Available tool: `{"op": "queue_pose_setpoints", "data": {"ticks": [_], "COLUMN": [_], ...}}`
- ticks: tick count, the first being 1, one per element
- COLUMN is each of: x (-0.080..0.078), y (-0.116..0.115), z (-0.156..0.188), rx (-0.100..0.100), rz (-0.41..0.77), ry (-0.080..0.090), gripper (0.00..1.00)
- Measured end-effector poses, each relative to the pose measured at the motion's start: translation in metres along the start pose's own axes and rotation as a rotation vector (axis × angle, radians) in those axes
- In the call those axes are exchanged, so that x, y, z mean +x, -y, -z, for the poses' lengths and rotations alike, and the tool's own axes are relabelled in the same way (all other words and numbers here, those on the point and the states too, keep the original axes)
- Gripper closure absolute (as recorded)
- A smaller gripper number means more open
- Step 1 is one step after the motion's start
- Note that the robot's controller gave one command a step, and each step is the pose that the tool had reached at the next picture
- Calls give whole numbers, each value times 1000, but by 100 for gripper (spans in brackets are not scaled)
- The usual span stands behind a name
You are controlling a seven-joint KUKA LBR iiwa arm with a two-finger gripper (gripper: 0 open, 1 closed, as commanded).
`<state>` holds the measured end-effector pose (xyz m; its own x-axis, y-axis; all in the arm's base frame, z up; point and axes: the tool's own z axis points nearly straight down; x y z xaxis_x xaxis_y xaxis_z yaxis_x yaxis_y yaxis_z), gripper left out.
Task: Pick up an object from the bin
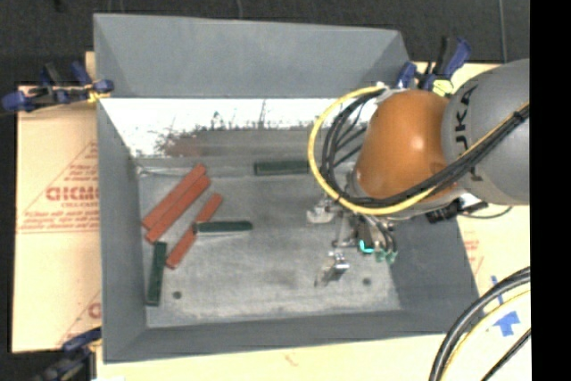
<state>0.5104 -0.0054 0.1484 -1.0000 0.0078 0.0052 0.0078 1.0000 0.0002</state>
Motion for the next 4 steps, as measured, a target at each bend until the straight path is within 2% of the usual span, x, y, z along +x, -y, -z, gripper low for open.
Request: {"op": "queue_pose_setpoints", "data": {"ticks": [1, 2, 3, 4], "x": [-2, -30, -32, -56], "y": [0, -54, -72, -129], "z": [4, -34, -20, -32], "rx": [0, 1, 0, 1], "rz": [0, 114, 151, 315], "ry": [8, 13, 6, 11], "gripper": [0, 0, 0, 0]}}
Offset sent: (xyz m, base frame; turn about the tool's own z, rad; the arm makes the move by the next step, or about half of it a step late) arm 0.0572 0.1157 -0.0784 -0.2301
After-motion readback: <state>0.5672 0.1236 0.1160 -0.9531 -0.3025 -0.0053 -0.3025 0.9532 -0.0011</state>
